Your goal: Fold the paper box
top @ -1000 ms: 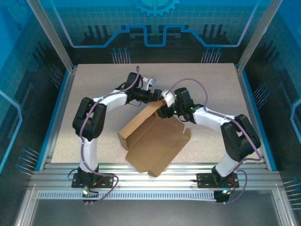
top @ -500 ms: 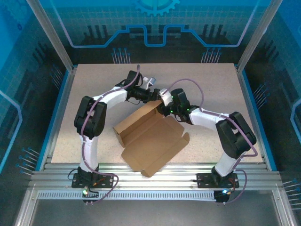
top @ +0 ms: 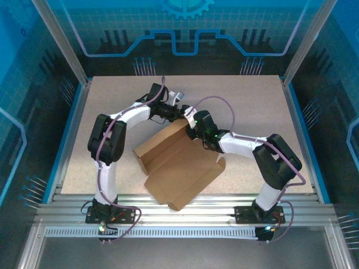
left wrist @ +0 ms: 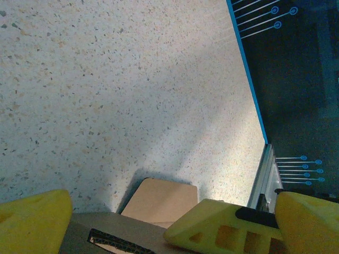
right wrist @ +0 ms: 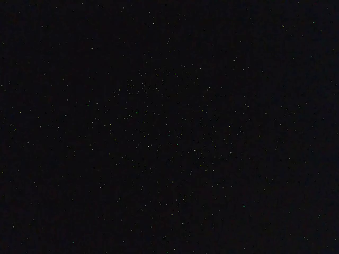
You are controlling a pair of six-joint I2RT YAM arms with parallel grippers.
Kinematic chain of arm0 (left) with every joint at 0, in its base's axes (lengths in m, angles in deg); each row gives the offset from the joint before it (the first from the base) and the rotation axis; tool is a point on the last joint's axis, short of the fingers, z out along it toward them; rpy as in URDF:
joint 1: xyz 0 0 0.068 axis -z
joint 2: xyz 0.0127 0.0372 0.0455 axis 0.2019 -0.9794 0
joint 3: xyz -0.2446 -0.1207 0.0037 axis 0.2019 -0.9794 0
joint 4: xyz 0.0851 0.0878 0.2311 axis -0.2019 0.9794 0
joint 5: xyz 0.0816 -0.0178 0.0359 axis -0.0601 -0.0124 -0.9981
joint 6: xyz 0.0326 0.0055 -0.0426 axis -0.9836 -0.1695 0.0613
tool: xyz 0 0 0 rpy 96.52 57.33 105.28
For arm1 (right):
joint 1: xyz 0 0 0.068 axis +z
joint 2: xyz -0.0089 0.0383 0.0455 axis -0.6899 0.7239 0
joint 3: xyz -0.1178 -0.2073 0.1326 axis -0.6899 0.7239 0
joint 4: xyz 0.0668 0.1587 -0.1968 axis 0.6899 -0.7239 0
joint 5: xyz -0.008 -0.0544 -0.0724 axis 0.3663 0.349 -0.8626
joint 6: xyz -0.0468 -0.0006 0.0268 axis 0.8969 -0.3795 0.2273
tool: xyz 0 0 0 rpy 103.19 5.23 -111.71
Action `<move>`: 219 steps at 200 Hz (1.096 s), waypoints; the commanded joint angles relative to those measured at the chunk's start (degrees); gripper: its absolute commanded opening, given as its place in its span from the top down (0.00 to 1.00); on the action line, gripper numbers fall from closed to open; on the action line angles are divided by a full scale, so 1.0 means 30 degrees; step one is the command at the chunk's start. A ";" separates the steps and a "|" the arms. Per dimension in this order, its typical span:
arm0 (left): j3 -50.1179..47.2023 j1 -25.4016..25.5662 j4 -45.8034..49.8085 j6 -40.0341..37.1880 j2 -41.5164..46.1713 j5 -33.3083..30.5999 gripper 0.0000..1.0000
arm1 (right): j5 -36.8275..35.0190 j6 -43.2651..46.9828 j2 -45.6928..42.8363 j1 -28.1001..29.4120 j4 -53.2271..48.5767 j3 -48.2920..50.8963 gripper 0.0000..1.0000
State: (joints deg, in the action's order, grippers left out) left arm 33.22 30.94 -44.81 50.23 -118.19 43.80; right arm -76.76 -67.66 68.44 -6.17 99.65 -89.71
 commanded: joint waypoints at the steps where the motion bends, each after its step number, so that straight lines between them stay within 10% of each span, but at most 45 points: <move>1: 0.0032 0.0660 0.1152 -0.0703 0.0648 0.0304 0.01 | -0.0052 0.0435 0.0347 0.0289 -0.0307 0.0309 0.80; 127: 0.2873 0.0704 0.5897 -0.3912 0.2448 -0.3999 0.01 | 0.4430 -0.5677 -1.1326 -0.0593 -0.4888 0.6873 0.01; 219: 0.4701 0.2188 1.2813 -0.9106 0.4137 -0.9002 0.01 | 0.7498 -0.8456 -1.7772 -0.2581 -0.6902 1.0224 0.00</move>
State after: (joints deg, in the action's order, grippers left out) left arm 44.06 34.83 -15.69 29.79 -106.85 22.03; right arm -57.79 -89.32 19.17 -13.05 80.92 -62.63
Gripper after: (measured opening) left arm 0.994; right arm 0.999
